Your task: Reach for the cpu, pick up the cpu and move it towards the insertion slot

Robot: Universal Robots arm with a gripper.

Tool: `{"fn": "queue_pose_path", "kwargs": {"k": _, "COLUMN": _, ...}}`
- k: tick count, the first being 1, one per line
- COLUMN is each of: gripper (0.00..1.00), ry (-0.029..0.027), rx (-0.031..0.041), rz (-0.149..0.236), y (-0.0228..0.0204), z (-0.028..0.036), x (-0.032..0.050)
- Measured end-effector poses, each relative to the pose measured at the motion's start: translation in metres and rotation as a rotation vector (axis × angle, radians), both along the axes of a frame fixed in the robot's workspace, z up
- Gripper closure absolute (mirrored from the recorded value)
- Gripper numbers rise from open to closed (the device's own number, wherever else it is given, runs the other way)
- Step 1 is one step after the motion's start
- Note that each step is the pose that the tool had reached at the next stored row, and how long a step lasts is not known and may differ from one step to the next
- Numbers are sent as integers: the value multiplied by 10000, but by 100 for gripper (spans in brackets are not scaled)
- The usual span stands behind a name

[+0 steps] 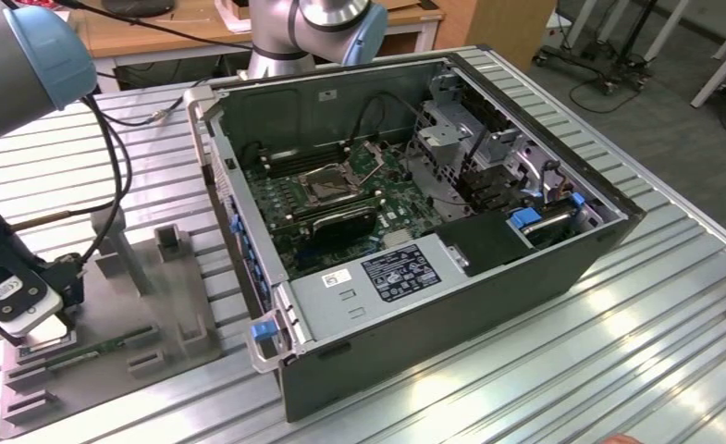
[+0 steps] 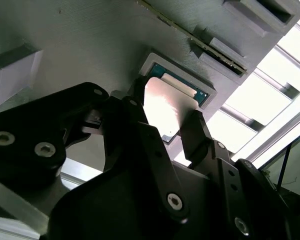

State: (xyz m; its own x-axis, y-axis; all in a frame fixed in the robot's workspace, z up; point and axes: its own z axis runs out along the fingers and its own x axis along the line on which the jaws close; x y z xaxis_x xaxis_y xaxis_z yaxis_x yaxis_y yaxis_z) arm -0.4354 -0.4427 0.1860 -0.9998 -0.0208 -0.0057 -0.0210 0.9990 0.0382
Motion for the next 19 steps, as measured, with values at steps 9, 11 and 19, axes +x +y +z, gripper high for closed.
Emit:
{"fn": "queue_pose_path", "kwargs": {"k": 9, "gripper": 47, "ry": -6, "rx": 9, "rz": 0, "y": 1, "z": 22, "x": 0}}
{"fn": "queue_pose_path", "kwargs": {"k": 11, "gripper": 47, "ry": -2, "rx": 7, "rz": 0, "y": 0, "z": 63, "x": 1}}
{"fn": "queue_pose_path", "kwargs": {"k": 19, "gripper": 47, "ry": -4, "rx": 8, "rz": 0, "y": 0, "z": 239, "x": 1}}
